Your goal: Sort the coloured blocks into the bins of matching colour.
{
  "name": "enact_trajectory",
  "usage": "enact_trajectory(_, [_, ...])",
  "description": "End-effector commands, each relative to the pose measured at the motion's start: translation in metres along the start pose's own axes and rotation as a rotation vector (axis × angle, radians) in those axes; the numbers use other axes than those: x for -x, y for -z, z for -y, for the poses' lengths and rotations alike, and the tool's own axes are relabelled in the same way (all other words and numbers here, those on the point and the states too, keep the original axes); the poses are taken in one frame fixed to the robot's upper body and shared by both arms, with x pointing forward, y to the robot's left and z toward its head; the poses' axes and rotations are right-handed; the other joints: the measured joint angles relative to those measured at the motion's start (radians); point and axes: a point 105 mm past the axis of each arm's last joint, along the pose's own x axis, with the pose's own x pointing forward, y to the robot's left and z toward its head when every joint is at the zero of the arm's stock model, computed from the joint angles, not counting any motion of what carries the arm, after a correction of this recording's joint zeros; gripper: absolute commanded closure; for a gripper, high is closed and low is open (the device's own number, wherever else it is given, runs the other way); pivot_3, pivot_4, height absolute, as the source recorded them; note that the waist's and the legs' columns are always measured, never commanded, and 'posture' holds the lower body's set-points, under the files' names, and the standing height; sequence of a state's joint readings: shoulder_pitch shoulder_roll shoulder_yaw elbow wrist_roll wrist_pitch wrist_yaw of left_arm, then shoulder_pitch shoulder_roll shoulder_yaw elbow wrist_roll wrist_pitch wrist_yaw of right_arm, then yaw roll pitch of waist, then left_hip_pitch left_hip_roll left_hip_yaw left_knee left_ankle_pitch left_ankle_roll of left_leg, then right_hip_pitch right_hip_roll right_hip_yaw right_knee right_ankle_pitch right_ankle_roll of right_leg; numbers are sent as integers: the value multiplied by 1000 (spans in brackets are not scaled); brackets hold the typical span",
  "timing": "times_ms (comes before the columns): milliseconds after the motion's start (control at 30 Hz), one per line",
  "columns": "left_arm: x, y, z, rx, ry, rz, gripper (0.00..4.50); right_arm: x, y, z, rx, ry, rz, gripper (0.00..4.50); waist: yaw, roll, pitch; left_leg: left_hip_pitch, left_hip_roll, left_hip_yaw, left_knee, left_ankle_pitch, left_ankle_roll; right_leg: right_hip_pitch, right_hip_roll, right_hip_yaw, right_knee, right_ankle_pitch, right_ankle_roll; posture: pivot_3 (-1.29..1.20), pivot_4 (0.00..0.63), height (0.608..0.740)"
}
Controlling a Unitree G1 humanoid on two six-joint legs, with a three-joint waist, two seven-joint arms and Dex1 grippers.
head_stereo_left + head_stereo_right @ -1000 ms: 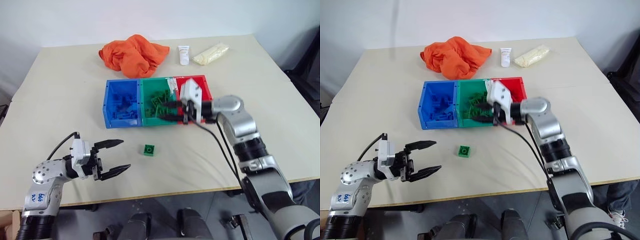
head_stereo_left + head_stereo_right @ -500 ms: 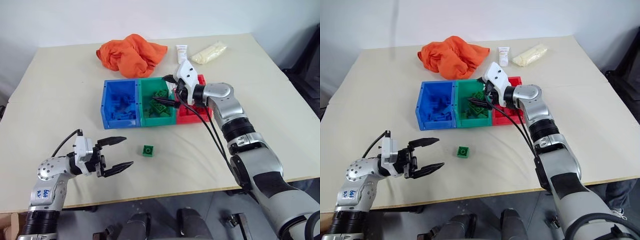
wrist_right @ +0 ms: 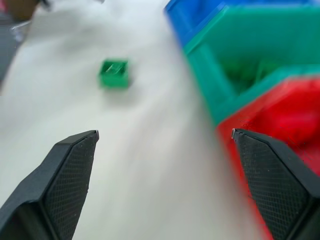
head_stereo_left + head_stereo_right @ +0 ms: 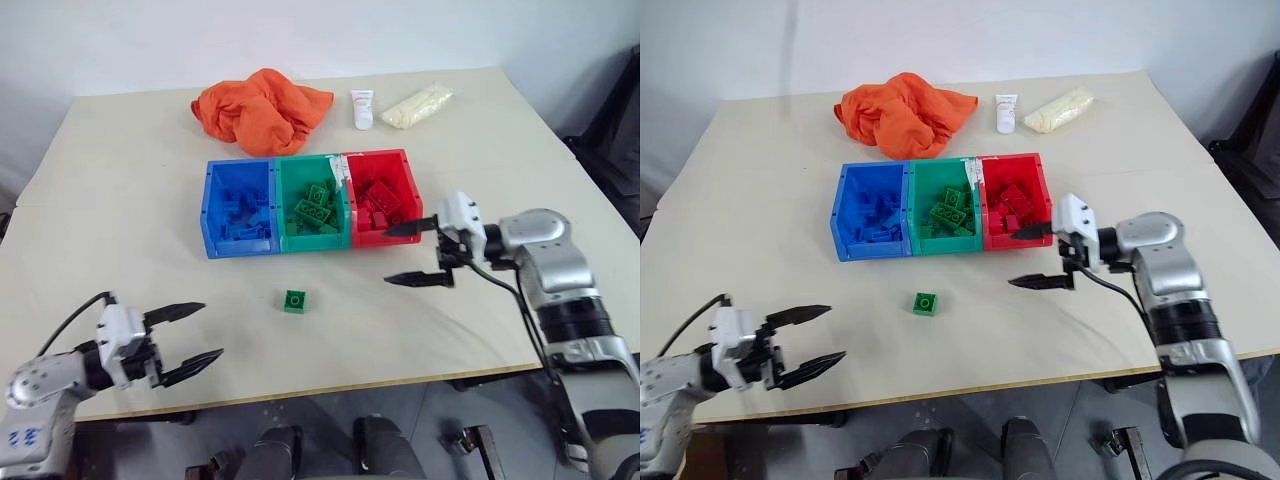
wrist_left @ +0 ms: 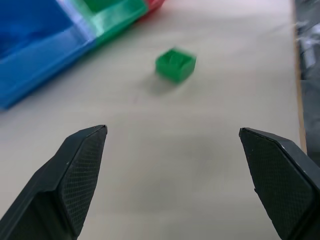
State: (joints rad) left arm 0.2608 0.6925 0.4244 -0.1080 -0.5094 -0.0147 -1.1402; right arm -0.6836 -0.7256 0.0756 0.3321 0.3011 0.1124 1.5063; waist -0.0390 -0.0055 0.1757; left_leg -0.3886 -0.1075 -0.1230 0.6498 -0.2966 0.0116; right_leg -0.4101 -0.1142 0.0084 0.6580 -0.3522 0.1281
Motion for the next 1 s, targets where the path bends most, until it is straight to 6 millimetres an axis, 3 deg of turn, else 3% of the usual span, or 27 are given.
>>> enact_trajectory(33, [23, -9, -1, -51, -67, -18, 0, 16, -4, -3, 27, 11, -15, 41, 7, 0, 0, 0, 0, 1, 0, 0, 0, 0, 0, 0, 0, 0, 0, 0, 150, 740])
enact_trajectory(167, [34, -7, 5, -45, -82, -46, 0, 20, -1, -4, 2, 39, -15, 41, 14, 0, 0, 0, 0, 1, 0, 0, 1, 1, 0, 0, -2, 0, 0, 0, 150, 740])
enact_trajectory(333, [17, -10, 11, -58, -34, -22, 0, 13, 0, -5, -8, 41, -3, 41, 27, 0, 0, 0, 0, 1, 1, 0, 1, 2, 0, 0, -3, 0, 0, 0, 150, 740])
enact_trajectory(433, [-26, -17, 17, -76, 61, 35, 0, 6, -4, -3, -4, 49, 19, 41, 41, 0, 0, 0, 0, 1, 2, 0, 1, 3, 0, 0, -3, 0, 0, 0, 150, 740])
enact_trajectory(667, [-102, -20, 11, -169, 178, 91, 0, 2, -9, -7, -6, 98, 43, 41, 43, 0, 0, 0, -1, 0, 3, 0, 1, 2, 0, -2, 0, 1, 0, 0, 150, 740])
enact_trajectory(867, [-149, -15, 7, -229, 257, 100, 0, 7, -8, -16, -24, 158, 39, 41, 38, 0, 0, 0, -1, 3, 3, -1, 1, 0, 0, -5, 0, 1, 1, 0, 150, 740])
enact_trajectory(1000, [-169, -13, 4, -234, 282, 94, 0, 14, -8, -22, -41, 210, 32, 41, 42, 0, 0, 0, -1, 3, 5, -1, 1, 0, 0, -5, 1, 1, 1, 0, 150, 740])
